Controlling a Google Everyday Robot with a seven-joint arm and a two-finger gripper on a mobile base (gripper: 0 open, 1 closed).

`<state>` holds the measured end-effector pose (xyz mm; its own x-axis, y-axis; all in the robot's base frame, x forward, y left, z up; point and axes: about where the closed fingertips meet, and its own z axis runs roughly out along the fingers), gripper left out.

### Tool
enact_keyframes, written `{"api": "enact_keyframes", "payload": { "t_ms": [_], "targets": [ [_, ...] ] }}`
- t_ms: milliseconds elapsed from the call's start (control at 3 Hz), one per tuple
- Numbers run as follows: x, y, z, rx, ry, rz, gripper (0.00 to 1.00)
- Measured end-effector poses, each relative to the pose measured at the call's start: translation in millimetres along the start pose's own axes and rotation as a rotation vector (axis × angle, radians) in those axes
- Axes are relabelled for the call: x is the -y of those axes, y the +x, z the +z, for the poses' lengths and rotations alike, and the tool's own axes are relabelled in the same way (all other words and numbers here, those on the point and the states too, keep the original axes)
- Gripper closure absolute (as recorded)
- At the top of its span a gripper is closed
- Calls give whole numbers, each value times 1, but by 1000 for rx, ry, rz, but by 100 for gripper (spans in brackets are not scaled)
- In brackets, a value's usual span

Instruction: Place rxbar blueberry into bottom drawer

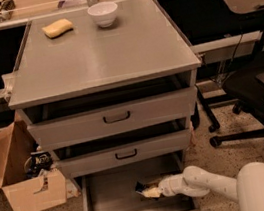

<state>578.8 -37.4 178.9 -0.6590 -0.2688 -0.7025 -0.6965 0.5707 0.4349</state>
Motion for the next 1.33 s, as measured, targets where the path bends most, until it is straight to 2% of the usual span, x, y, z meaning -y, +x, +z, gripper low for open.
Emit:
{"api": "enact_keyframes", "payload": {
  "t_ms": [333, 667, 1000, 1333],
  "targets": [
    [4, -2, -1, 2, 12, -5, 100],
    [3, 4, 1, -15, 64, -38, 100],
    [4, 28, -5, -52, 160, -96, 100],
    [13, 49, -13, -30, 213, -95, 81]
  ]
}}
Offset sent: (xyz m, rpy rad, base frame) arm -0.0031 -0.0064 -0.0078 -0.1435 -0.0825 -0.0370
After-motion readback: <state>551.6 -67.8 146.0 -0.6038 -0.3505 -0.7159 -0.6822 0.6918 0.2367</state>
